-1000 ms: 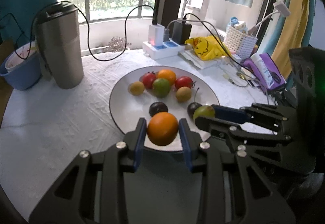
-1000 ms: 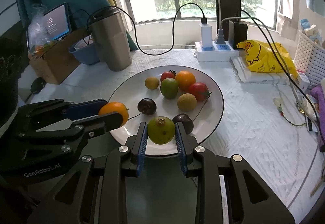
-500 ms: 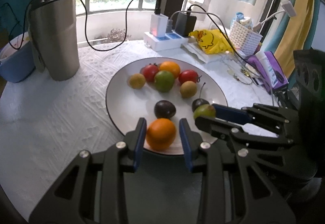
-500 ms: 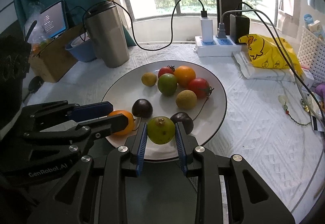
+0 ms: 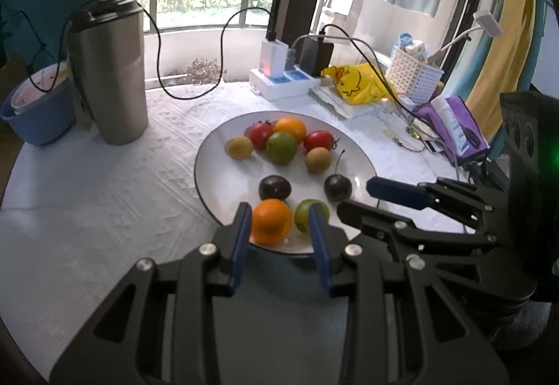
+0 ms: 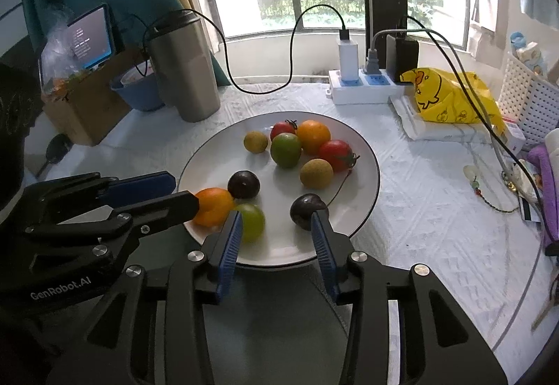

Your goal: Organize fruits

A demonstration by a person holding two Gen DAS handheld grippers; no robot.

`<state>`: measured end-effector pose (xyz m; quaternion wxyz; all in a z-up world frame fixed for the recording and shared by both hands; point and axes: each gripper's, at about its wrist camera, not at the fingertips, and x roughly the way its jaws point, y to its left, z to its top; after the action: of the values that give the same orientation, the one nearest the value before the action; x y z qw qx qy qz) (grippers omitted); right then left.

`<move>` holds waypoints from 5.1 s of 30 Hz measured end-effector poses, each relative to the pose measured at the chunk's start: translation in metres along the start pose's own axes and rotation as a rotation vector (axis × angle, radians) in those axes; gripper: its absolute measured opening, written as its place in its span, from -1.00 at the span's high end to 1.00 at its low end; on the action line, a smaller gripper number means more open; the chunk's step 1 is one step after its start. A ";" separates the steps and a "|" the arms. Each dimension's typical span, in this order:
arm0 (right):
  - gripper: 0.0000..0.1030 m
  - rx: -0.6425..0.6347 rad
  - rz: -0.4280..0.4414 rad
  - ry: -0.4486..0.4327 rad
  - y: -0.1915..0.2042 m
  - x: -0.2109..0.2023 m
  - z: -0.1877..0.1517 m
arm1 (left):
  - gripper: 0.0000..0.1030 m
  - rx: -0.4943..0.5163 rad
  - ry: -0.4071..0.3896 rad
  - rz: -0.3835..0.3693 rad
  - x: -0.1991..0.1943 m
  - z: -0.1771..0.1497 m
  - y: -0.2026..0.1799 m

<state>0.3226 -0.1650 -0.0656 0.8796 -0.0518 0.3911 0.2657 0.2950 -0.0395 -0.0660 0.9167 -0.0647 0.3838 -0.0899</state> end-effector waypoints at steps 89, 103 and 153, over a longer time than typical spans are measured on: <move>-0.63 -0.038 -0.234 -0.425 0.099 -0.281 -0.061 | -0.85 0.044 -0.476 0.200 -0.293 -0.075 -0.044; -0.63 -0.045 -0.264 -0.453 0.102 -0.296 -0.066 | -0.85 0.007 -0.582 0.194 -0.316 -0.083 -0.036; -0.63 -0.063 -0.261 -0.443 0.105 -0.292 -0.065 | -0.86 -0.011 -0.578 0.179 -0.313 -0.087 -0.038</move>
<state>0.0642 -0.2195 0.1107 0.9686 -0.0699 0.1706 0.1671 0.0134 -0.0135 0.0970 0.9919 -0.0586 0.1117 0.0153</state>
